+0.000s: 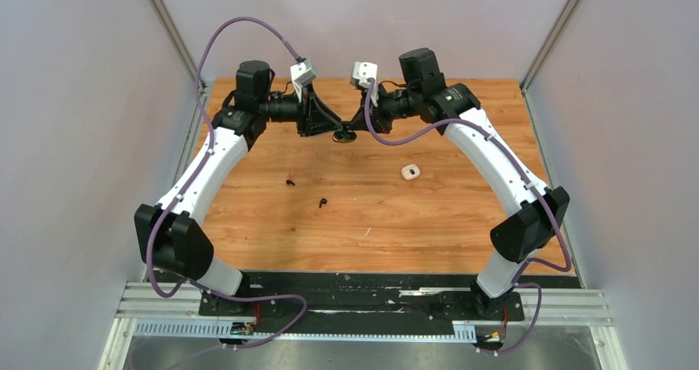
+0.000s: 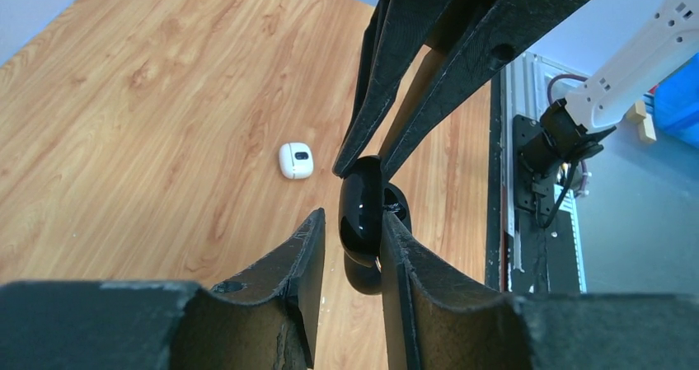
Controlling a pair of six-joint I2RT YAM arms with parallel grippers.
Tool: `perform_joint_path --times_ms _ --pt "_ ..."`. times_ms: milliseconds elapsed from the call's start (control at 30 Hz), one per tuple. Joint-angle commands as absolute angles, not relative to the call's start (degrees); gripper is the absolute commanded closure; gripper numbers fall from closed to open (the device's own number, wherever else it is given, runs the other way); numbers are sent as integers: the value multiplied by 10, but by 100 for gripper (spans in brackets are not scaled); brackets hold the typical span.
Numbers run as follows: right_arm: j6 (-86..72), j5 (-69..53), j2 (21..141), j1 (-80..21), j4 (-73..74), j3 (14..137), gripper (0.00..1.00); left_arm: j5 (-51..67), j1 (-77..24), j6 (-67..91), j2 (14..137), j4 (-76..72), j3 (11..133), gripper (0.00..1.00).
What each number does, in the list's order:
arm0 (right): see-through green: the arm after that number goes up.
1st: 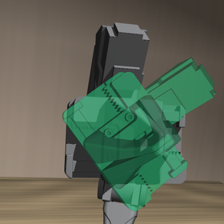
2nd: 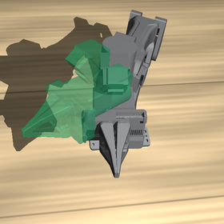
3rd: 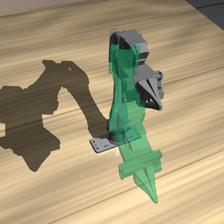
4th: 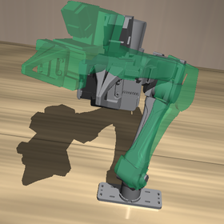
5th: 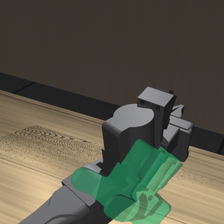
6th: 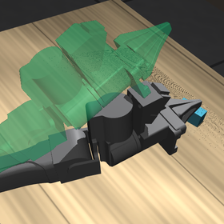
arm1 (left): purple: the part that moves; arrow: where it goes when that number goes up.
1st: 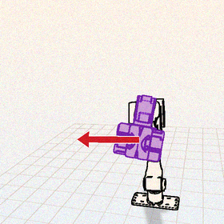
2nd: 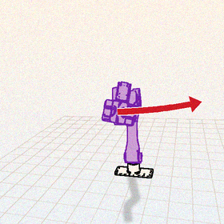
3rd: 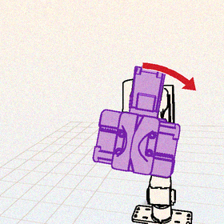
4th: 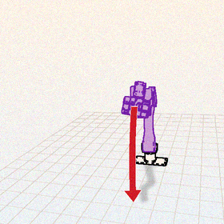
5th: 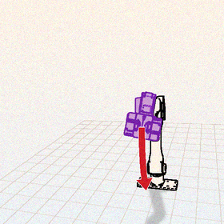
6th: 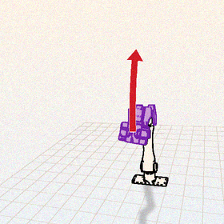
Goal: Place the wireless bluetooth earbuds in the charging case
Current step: Adjust the charging case.
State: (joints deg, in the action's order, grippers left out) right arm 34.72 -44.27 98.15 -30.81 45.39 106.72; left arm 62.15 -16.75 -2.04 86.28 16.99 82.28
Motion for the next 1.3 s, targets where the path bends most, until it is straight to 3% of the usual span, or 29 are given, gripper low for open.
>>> perform_joint_path --times_ms 0,400,700,867,933,1033,1133,1267 --pt "356 -451 967 -316 440 1090 100 636 -166 -36 864 170 838 64" --pt "350 -449 978 -319 442 1100 100 646 -167 -29 873 162 836 68" --pt "352 -445 979 -319 442 1095 100 672 -168 -17 873 148 835 98" --pt "351 -449 981 -319 447 1094 100 684 -168 -3 871 132 828 94" --pt "345 -447 984 -319 447 1096 99 687 -168 9 869 126 823 99" --pt "330 -439 987 -318 447 1102 83 685 -168 15 867 118 816 100" --pt "297 -435 982 -315 447 1120 60 674 -167 10 859 112 807 100" --pt "236 -462 966 -285 448 1177 48 667 -163 2 852 118 803 100"
